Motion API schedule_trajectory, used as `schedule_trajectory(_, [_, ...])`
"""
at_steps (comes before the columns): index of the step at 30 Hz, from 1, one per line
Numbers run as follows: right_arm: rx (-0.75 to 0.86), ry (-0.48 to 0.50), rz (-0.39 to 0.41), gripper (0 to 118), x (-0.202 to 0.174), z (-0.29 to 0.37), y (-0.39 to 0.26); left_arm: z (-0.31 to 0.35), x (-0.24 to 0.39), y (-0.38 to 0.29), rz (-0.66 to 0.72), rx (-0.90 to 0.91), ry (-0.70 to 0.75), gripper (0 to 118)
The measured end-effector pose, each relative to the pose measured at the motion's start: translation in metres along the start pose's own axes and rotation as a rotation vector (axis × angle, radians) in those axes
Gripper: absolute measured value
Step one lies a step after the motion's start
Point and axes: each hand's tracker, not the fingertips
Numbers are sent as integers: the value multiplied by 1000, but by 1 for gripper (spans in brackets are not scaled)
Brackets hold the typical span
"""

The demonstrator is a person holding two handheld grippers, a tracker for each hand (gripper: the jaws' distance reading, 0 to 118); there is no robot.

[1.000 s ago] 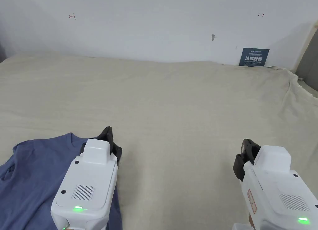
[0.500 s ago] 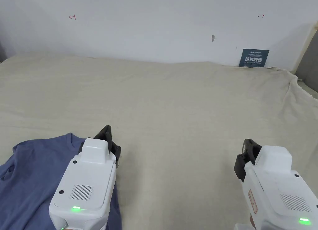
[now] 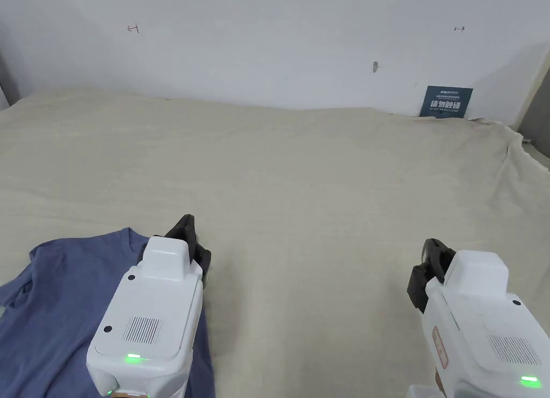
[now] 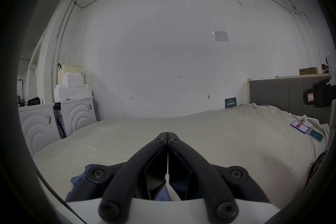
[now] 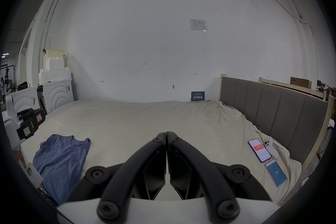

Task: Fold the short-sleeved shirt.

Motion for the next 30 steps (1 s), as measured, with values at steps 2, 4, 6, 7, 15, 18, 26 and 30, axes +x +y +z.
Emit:
schedule_trajectory(2, [3, 18, 5, 0, -6, -3, 2, 3, -6, 1, 4, 4, 14, 1])
schedule_trajectory(4, [8, 39, 13, 0, -14, -6, 3, 6, -14, 2, 4, 4, 32, 1])
schedule_trajectory(6, [12, 65, 20, 0, -23, -10, 5, 9, -24, 1, 3, 0, 53, 1])
schedule_trajectory(7, [14, 82, 23, 0, -29, -12, 6, 12, -30, 1, 1, 0, 71, 1])
schedule_trajectory(15, [31, 230, 37, 0, -90, -24, 14, 40, -95, -2, -2, -16, 233, 1])
schedule_trajectory(18, [38, 285, 48, 0, -115, -26, 15, 54, -122, -3, -8, -24, 305, 1])
schedule_trajectory(26, [39, 424, 64, 0, -178, -19, 15, 98, -180, -7, -25, -42, 453, 1])
schedule_trajectory(30, [35, 457, 70, 0, -192, -20, 8, 113, -196, -12, -31, -56, 502, 1])
